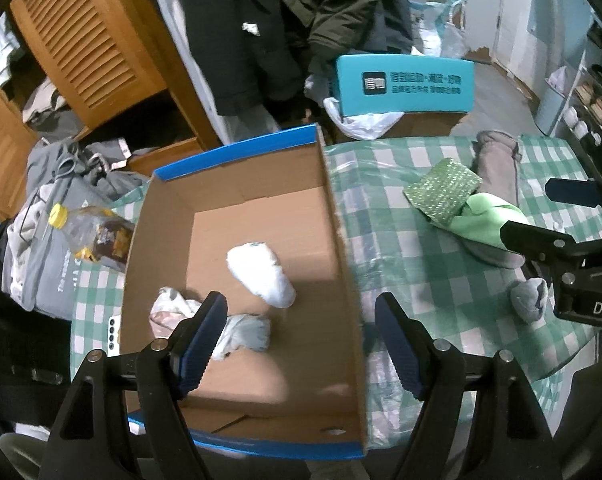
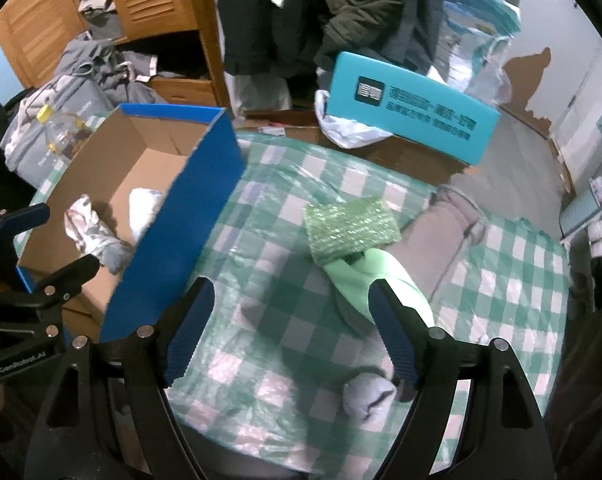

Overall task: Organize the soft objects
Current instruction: 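Withdraw both tools from the box back toward the clothes pile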

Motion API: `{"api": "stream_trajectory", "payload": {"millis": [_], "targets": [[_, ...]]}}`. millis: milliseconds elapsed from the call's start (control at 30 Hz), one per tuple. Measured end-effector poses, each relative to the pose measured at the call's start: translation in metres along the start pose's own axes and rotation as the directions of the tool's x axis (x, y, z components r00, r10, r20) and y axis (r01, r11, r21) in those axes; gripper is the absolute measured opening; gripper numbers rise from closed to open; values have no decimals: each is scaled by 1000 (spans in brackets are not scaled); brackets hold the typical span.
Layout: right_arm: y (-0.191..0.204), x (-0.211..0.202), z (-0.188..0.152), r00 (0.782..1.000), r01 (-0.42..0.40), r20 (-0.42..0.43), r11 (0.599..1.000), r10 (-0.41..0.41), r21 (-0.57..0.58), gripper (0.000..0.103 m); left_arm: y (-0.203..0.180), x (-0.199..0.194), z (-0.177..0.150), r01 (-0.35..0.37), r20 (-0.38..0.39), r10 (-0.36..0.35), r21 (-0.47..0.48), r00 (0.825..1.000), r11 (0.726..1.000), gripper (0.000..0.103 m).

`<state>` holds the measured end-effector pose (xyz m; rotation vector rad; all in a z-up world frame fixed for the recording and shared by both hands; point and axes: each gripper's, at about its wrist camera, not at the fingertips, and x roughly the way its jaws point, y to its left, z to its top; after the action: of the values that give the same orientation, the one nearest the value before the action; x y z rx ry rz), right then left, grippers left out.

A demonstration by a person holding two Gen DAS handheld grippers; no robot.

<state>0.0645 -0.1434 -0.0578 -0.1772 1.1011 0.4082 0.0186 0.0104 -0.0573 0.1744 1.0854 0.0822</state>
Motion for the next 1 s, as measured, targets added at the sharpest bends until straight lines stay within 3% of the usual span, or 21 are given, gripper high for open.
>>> {"api": "stream_trajectory", "payload": {"millis": [867,1000], "targets": [[-82,-9,-43,998,65,-23,989,-63,130,80,-77,13,12,54,-39,-49,128,998,990,80],[-94,-6,-49,997,75,-30,985,-71,156,85,-90,21,12,69,-61,-61,140,996,988,81]]}}
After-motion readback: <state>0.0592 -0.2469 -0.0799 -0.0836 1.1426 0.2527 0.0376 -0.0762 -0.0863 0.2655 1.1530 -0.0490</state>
